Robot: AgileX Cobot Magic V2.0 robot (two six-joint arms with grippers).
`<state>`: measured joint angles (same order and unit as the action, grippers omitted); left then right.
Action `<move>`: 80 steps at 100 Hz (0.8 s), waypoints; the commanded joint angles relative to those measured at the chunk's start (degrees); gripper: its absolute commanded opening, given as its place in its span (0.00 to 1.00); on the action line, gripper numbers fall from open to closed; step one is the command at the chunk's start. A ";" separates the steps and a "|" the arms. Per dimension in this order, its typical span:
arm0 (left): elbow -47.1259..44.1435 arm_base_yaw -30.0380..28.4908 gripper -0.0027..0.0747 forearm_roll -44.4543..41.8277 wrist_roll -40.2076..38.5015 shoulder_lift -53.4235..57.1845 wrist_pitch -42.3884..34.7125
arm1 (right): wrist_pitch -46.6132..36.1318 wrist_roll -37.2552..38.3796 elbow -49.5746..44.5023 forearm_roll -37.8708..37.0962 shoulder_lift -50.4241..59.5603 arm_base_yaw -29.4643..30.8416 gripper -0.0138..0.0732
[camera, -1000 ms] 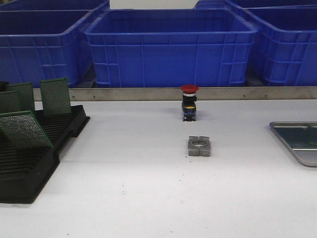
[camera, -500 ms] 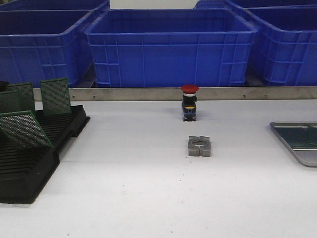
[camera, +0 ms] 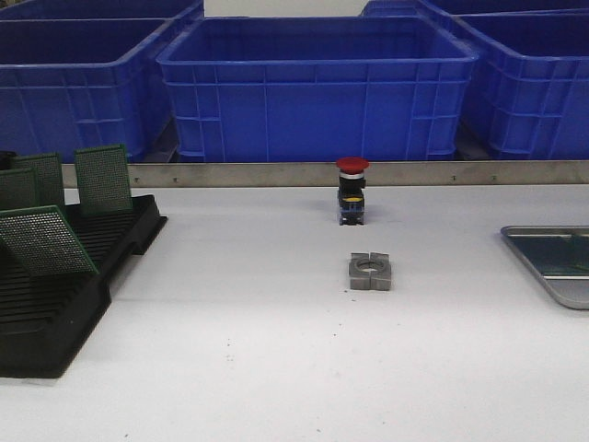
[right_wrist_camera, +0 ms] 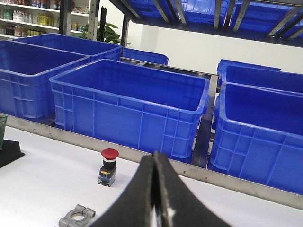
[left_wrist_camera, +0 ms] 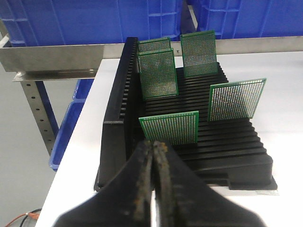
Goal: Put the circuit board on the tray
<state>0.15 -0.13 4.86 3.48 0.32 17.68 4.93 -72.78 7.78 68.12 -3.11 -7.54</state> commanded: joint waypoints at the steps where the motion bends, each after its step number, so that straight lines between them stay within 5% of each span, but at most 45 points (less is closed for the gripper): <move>1: -1.65 0.31 0.01 0.76 -0.54 1.80 -4.81 | -1.52 -0.56 1.56 0.51 -0.54 0.04 0.09; 80: -1.65 0.31 0.01 0.76 -0.54 1.80 -4.81 | -3.76 -0.56 1.56 0.53 -0.83 0.04 0.09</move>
<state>0.15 -0.13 4.99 3.48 0.32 17.56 4.81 -72.78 7.78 68.12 -3.11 -7.54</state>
